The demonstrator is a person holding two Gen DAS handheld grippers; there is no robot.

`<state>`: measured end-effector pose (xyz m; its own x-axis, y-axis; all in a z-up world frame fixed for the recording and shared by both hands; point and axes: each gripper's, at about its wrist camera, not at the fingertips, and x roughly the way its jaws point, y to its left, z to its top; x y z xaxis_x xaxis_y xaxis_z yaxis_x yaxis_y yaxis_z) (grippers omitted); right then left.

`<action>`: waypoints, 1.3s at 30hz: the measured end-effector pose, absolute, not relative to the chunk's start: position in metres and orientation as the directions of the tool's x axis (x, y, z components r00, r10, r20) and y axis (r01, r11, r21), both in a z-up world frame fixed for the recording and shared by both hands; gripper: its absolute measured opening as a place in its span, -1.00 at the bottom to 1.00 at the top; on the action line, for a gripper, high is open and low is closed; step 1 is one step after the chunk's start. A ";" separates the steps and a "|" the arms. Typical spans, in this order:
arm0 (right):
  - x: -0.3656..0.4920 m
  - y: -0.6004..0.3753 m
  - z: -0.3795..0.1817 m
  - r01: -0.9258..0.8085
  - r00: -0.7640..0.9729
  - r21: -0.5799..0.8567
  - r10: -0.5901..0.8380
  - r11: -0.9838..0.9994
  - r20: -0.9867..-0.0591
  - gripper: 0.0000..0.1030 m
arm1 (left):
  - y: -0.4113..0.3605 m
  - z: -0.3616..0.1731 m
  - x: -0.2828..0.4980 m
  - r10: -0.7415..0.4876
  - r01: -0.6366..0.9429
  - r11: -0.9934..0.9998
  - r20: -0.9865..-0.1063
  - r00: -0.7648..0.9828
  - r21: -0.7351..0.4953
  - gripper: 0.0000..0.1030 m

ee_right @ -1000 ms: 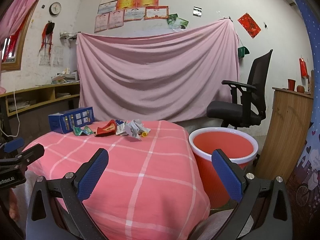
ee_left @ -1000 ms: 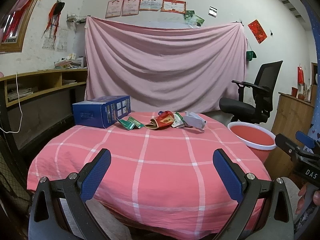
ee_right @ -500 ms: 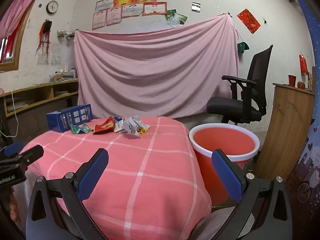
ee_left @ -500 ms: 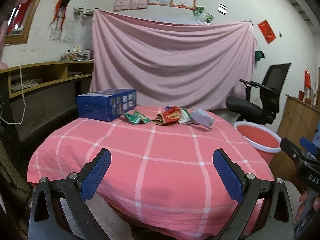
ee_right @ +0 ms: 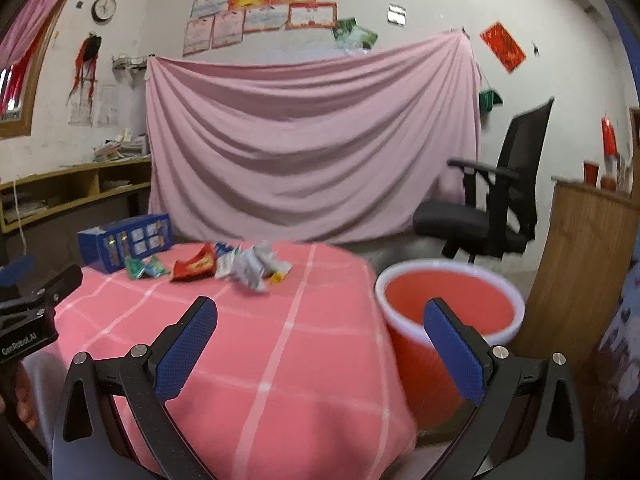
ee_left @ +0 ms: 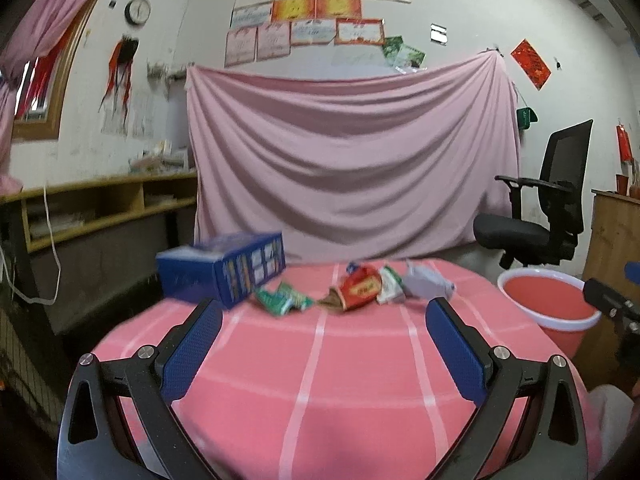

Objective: Collect trash
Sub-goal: 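Grasp the red-and-gold packet with the left gripper while the right grasps the grey cloth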

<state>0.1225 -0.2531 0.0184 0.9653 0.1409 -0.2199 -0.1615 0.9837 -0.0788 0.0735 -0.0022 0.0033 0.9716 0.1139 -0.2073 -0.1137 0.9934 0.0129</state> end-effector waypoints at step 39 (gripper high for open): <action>0.327 -0.223 0.011 -0.395 0.822 0.092 0.396 0.914 -0.410 0.98 | 0.041 -0.025 0.275 -0.019 -0.038 0.995 -0.561 0.828 -0.091 0.06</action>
